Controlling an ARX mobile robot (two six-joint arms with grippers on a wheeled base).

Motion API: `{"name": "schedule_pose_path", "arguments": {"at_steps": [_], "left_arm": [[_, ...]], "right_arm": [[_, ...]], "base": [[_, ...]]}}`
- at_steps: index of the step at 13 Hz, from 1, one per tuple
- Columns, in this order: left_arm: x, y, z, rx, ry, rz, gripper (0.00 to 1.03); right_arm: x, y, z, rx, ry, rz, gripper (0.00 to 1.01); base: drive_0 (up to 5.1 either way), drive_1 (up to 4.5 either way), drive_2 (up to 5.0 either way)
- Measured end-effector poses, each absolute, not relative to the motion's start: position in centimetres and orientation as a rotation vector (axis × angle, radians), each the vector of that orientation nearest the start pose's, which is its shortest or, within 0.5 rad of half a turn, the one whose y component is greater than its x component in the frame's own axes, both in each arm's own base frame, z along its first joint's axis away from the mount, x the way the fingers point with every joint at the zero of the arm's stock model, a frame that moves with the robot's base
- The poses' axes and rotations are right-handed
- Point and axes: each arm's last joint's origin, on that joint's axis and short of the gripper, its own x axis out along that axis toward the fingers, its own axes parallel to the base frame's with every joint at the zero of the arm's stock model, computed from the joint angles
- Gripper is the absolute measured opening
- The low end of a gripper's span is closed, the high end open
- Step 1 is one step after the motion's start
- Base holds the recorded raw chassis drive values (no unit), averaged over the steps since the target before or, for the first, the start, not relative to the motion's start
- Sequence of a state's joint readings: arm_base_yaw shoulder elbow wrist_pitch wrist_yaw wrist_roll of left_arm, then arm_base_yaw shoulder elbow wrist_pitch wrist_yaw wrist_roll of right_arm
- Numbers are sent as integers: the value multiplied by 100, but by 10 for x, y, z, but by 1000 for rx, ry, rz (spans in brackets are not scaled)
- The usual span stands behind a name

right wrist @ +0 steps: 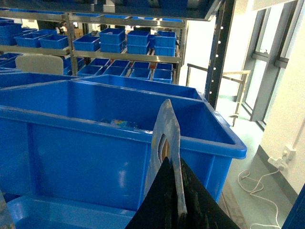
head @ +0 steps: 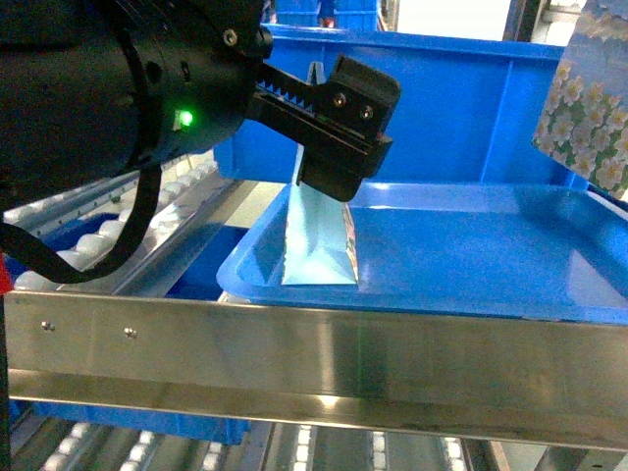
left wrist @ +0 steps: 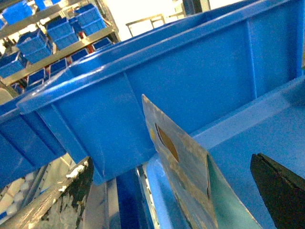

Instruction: Move flower gift bag to table near conveyor

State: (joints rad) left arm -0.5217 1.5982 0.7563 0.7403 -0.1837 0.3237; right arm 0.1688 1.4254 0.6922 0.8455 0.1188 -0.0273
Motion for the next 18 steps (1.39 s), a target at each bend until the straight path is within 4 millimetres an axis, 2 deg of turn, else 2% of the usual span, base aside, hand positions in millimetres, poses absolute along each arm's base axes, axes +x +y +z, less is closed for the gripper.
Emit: {"name": "schedule_pose_path", "arguments": {"at_steps": [5, 9, 11, 12, 15, 18], "left_arm": [[307, -186, 210, 425, 68, -353, 98], [309, -186, 207, 432, 84, -349, 98], [309, -186, 207, 432, 83, -349, 79], [309, -186, 207, 432, 83, -348, 43], [309, -186, 207, 432, 83, -348, 4], [308, -181, 210, 410, 56, -324, 2]], "right_arm": [[296, 47, 256, -11, -111, 48, 2], [296, 47, 256, -11, -111, 48, 2], [296, 47, 256, -11, -111, 48, 2], [296, 47, 256, -11, -112, 48, 2], [296, 47, 256, -11, -111, 48, 2], [296, 47, 256, -11, -111, 48, 2]], "base": [[0, 0, 0], [0, 0, 0], [0, 0, 0], [0, 0, 0], [0, 0, 0], [0, 0, 0]]}}
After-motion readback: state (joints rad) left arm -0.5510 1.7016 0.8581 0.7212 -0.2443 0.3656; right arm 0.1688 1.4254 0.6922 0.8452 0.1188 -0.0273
